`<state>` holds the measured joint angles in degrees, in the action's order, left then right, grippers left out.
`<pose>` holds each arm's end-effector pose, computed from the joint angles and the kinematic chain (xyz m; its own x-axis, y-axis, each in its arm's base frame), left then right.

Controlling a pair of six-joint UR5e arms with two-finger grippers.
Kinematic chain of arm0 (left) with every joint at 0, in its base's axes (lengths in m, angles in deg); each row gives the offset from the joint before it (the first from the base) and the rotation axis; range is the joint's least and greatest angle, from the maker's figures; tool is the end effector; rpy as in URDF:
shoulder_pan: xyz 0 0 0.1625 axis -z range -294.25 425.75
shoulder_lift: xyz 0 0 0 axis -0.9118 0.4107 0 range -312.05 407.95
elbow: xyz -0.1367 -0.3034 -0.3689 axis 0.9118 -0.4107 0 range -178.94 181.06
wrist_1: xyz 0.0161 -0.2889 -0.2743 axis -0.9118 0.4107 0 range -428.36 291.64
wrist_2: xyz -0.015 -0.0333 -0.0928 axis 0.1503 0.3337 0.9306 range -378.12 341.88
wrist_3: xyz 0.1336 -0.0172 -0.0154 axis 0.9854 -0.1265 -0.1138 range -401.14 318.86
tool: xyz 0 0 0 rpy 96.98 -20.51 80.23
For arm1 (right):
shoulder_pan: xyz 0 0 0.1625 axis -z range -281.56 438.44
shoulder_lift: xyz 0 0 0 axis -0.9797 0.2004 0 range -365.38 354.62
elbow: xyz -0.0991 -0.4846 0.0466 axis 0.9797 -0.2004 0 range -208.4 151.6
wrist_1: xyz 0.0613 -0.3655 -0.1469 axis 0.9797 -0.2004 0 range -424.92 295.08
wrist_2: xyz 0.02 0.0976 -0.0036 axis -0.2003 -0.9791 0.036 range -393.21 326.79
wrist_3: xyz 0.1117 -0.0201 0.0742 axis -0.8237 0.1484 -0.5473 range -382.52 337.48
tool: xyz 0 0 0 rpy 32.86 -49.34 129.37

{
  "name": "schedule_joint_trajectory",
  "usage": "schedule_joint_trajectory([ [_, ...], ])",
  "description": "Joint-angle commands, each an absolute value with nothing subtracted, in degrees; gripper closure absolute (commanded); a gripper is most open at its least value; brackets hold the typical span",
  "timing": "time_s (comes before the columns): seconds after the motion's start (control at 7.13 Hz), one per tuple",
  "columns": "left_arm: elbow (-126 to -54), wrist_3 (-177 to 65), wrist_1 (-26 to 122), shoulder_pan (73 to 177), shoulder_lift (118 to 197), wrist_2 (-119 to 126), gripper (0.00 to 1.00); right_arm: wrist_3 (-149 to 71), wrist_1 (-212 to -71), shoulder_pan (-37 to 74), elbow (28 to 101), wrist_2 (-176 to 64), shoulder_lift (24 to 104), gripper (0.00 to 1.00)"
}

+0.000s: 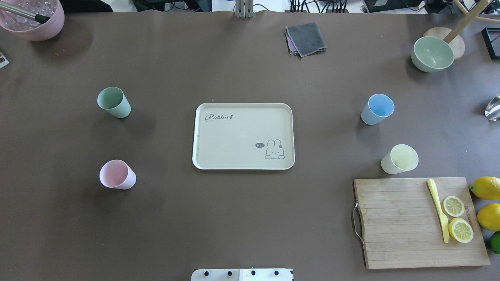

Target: Place all cups on tray

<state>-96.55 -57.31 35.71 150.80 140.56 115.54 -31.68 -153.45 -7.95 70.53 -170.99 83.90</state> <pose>0.0056 -0.5252 0.6405 0.6907 0.0789 -0.7189 0.1183 0.9683 0.2199 0.0019 -0.4931 0.6665 0.6630 -0.0266 0.7481 -0.0442 0.9962 0.0747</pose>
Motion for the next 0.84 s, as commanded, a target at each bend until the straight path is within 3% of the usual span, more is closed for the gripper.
schedule_joint_trajectory([
  [0.0,-95.8,-62.3,41.9,148.6,141.5,115.8,0.02,-45.9,-154.9,-2.0,72.8,-173.9,79.8,0.0],
  [0.7,-94.0,-70.5,48.5,145.9,140.6,115.2,0.02,-59.5,-138.6,9.2,77.7,-172.5,82.9,0.0],
])
